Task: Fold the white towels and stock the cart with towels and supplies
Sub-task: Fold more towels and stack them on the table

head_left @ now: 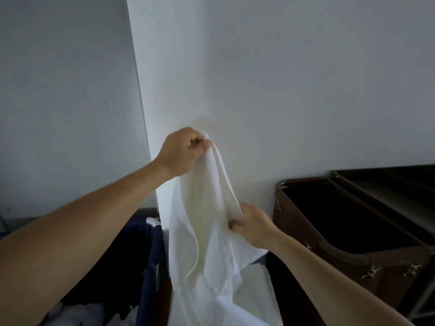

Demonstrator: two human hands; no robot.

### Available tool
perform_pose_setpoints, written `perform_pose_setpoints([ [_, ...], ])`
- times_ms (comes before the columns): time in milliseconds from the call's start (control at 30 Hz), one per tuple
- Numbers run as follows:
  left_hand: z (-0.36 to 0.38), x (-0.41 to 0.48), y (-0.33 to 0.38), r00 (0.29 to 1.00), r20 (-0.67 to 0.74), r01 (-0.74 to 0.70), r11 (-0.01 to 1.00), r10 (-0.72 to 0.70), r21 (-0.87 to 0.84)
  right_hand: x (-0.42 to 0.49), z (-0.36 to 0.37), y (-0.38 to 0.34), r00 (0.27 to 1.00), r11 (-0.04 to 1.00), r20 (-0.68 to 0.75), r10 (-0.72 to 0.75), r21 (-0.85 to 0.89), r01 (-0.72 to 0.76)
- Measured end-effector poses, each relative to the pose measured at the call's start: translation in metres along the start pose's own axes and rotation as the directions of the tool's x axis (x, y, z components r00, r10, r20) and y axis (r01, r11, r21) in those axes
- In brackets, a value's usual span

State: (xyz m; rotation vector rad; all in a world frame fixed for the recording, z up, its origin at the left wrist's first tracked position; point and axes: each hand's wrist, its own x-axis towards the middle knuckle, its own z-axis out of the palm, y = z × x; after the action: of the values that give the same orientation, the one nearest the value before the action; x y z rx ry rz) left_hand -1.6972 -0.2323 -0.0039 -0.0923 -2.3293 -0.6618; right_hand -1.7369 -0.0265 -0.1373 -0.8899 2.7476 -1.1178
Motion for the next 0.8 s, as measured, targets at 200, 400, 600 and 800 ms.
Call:
perform_pose_setpoints([
  [200, 0.002, -0.004, -0.039, 0.993, -0.042, 0.118, 0.973, -0.112, 0.199, -0.009, -0.028, 0.036, 0.991, 0.994, -0.099, 0.089, -0.056, -0.094],
  [400, 0.002, -0.016, -0.077, 0.959, -0.071, 0.285, 0.930, -0.276, 0.231, -0.034, -0.045, 0.066, 0.988, 0.963, -0.104, -0.114, -0.254, 0.085],
  [600, 0.001, -0.019, -0.091, 0.940, -0.057, 0.340, 0.911, -0.336, 0.231, -0.050, -0.047, 0.082, 0.893, 0.807, -0.019, -0.450, -0.438, 0.397],
  [800, 0.005, -0.021, -0.093, 0.941, -0.054, 0.335, 0.905, -0.333, 0.262, -0.045, -0.054, 0.090, 0.963, 0.946, -0.128, -0.237, -0.256, 0.199],
])
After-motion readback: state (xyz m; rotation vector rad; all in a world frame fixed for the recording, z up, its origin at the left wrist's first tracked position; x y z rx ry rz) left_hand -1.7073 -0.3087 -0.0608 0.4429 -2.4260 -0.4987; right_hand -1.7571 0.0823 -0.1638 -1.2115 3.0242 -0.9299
